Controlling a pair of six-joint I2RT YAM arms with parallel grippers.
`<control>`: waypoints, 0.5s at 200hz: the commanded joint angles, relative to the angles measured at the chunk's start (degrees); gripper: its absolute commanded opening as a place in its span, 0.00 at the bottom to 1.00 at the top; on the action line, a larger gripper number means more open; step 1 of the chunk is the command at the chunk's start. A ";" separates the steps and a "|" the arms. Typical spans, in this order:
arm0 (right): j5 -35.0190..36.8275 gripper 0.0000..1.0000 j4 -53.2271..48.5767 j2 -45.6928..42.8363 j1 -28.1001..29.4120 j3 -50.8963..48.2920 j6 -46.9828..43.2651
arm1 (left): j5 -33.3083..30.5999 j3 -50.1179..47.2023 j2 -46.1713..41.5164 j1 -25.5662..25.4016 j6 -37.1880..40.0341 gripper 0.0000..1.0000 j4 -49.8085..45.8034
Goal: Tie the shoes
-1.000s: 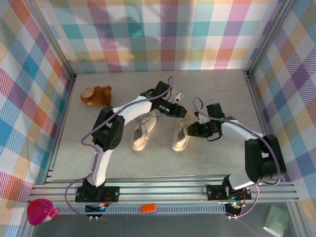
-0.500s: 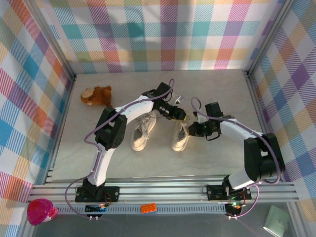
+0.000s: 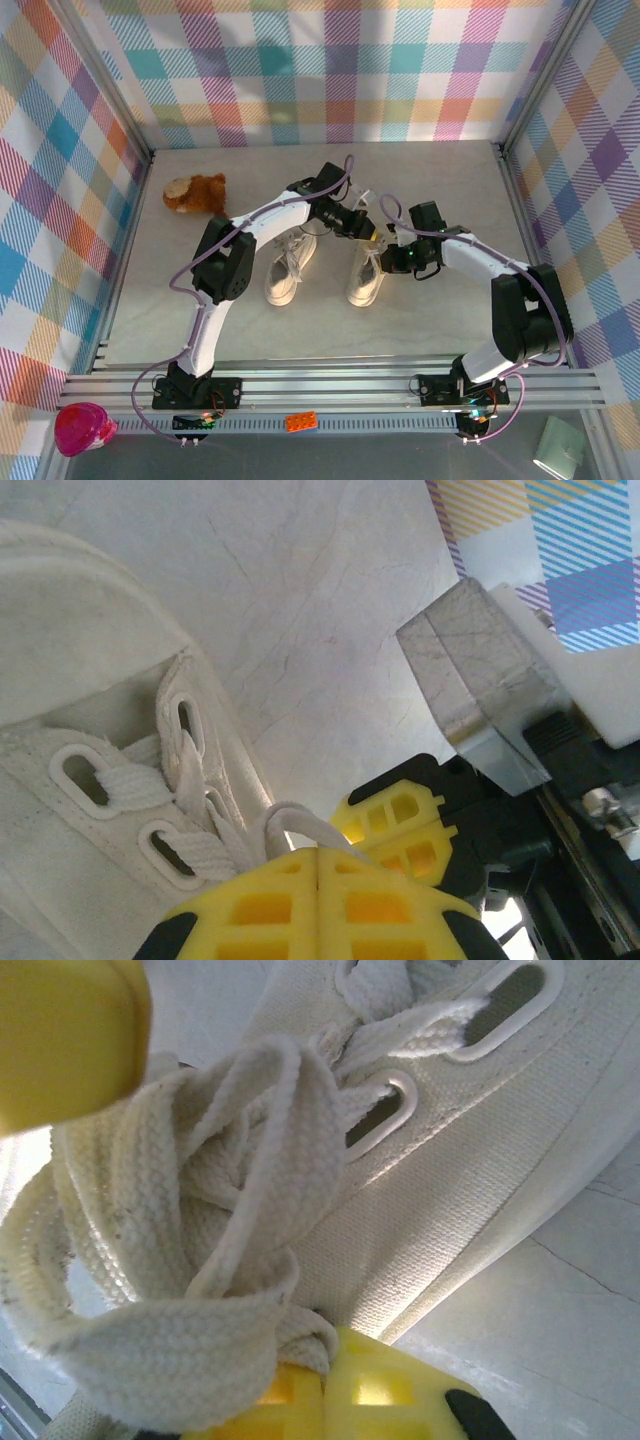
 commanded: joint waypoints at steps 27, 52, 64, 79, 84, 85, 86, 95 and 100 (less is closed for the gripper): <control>0.61 0.05 -1.29 0.98 0.69 1.50 -1.62 | -2.49 0.97 -1.63 0.51 4.34 0.39 -2.97; 0.38 0.04 -1.46 1.35 0.77 1.69 -1.79 | -3.13 4.55 1.60 -0.74 8.64 0.44 -8.92; 0.38 0.04 -1.47 1.33 0.79 1.67 -1.90 | -3.84 5.92 2.84 -1.48 10.12 0.46 -11.01; 0.47 0.04 -1.56 1.29 0.78 1.77 -1.88 | -4.19 7.20 4.25 -2.11 10.81 0.47 -12.40; 0.55 0.04 -1.59 1.26 0.81 1.83 -1.95 | -4.39 7.47 4.66 -2.23 10.82 0.48 -12.55; 0.55 0.04 -1.61 1.27 0.82 1.79 -1.96 | -4.37 7.50 4.68 -2.28 10.82 0.48 -12.58; 0.55 0.04 -1.58 1.27 0.78 1.77 -1.96 | -4.40 7.52 4.77 -2.31 10.86 0.48 -12.65; 0.58 0.04 -1.64 1.27 0.80 1.83 -1.97 | -4.80 7.85 5.30 -2.53 11.02 0.48 -12.78; 0.67 0.04 -1.64 1.27 0.82 1.76 -2.01 | -5.17 8.02 5.65 -2.65 11.07 0.49 -13.00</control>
